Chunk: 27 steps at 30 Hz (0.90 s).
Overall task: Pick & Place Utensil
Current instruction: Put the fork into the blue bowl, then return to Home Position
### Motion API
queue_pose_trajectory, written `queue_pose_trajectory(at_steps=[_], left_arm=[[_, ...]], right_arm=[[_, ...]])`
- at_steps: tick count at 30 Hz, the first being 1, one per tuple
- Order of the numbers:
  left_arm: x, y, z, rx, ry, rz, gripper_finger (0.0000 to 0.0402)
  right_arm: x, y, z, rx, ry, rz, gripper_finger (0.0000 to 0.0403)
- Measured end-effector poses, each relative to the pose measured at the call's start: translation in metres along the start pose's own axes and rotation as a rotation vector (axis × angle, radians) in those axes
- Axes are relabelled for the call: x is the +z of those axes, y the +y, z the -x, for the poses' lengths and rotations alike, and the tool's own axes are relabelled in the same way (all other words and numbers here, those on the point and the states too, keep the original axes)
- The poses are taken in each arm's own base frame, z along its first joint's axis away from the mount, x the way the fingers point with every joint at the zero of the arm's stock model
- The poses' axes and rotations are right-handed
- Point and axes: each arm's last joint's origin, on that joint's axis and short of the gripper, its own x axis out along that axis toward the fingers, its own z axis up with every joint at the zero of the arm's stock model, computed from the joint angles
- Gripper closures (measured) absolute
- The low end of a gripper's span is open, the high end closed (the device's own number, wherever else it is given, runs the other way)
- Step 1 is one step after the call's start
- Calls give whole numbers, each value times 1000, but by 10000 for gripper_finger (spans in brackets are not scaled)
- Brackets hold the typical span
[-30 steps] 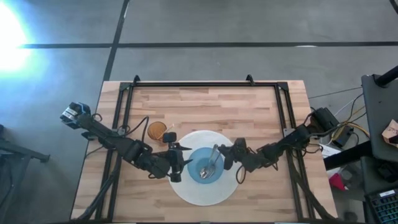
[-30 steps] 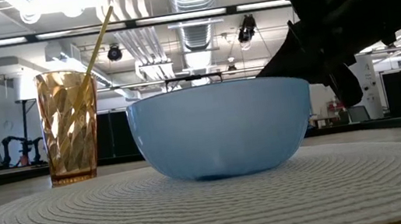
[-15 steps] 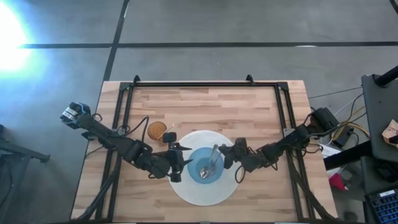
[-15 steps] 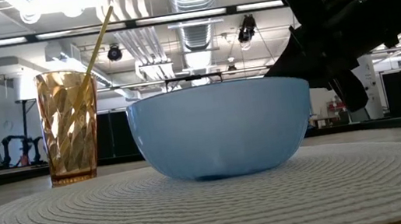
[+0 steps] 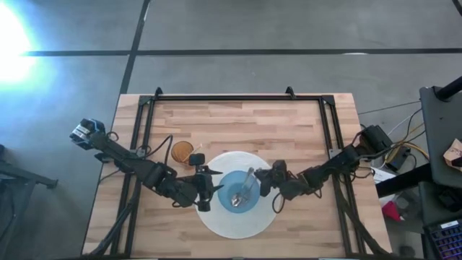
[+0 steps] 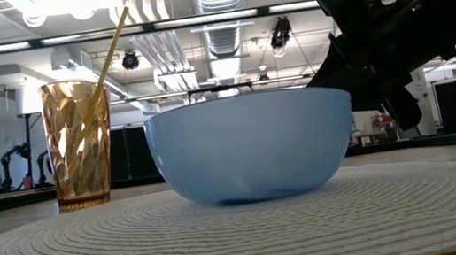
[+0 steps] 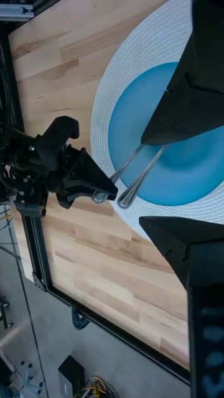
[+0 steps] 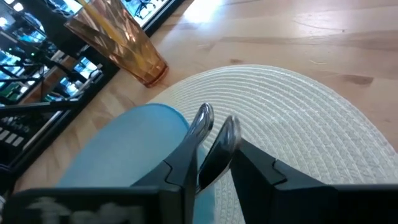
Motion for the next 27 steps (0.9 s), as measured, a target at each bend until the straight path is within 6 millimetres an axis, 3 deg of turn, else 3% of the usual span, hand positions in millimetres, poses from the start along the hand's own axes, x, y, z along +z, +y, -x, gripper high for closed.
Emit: queue_pose_trajectory(at_steps=[15, 27], left_arm=[[0, 0, 0, 0, 0, 0, 211], [2, 2, 3, -13, -8, 26, 211]], right_arm=[[4, 4, 3, 26, 4, 6, 261], [34, 7, 26, 110, -27, 70, 248]])
